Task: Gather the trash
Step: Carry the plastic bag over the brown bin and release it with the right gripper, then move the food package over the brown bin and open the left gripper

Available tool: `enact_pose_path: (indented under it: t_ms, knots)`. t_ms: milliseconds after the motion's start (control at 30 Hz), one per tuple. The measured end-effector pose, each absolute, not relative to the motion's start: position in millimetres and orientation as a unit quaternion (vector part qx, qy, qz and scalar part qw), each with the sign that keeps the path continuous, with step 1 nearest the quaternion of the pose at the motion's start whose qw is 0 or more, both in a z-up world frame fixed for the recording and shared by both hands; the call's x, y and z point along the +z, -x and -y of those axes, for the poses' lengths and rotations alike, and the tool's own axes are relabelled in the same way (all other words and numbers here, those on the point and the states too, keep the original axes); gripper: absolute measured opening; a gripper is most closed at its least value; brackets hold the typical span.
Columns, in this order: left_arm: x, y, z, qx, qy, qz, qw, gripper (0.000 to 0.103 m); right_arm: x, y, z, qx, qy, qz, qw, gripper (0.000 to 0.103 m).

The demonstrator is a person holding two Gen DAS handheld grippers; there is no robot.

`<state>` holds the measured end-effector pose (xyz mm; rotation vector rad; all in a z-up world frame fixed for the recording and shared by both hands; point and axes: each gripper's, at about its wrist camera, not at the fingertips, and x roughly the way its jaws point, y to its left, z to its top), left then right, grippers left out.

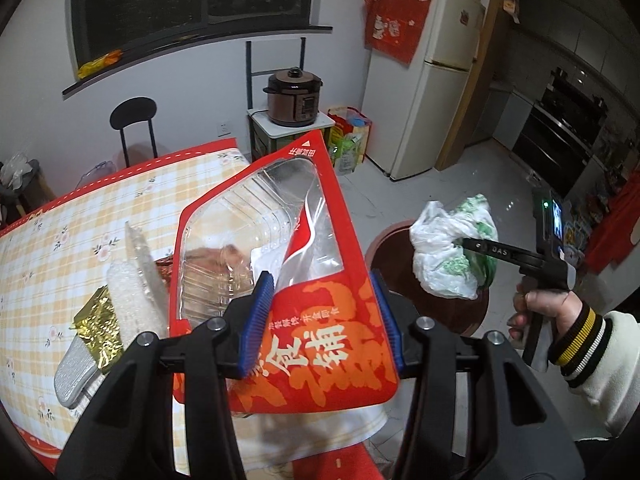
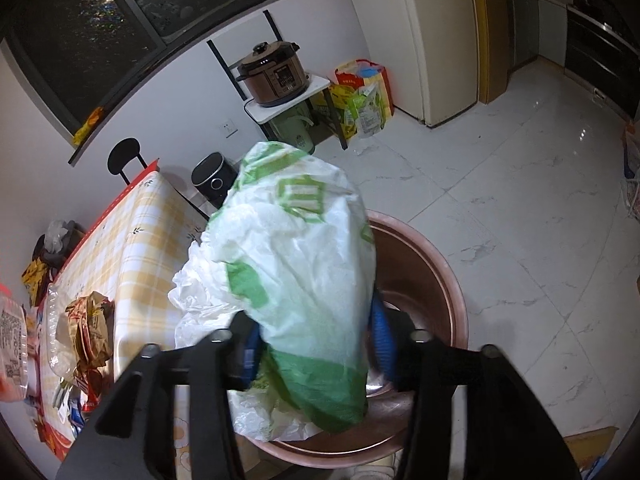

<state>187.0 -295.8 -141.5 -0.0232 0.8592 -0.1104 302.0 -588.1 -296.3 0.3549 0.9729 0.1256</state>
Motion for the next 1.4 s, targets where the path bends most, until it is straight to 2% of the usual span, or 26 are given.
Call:
enact_pose_path:
  t_ms: [67,267,500,767,933,1200,1300,1367,1400]
  knots:
    - [-143,-190,306,-0.058,0.008,-0.418,0.906,0.050,-294,-302,593,0.067,-0.171,-0.460,0.869,0.071]
    - [-150,-204,327,-0.079,-0.001,-0.424,0.902,0.050,-277,-292,612,0.074,-0.178,-0.437,0.878,0.084]
    - [-155,-217,355,-0.107,-0.015,-0.427,0.898,0.050,-276,-286,626,0.067,-0.176,-0.448,0.874,0.086]
    - [-162,-229,373,-0.130,-0.025,-0.435,0.891,0.050,-249,-266,644,0.053,-0.199,-0.411,0.888,0.098]
    - [-177,-248,395,-0.163,-0.028,-0.456,0.874,0.050,-236,-246,664,0.035,-0.208,-0.398,0.893,0.098]
    - [-231,-295,457,-0.230,-0.050,-0.525,0.818,0.050,-242,-209,714,-0.026,-0.240,-0.392,0.888,0.098]
    - [-246,-308,479,-0.249,-0.065,-0.537,0.804,0.057,-246,-195,728,-0.047,-0.248,-0.391,0.885,0.098]
    - [-252,-316,490,-0.260,-0.073,-0.536,0.800,0.073,-246,-188,735,-0.057,-0.253,-0.390,0.884,0.098]
    - [-253,-319,496,-0.265,-0.078,-0.533,0.800,0.078,-246,-184,739,-0.062,-0.254,-0.389,0.883,0.098]
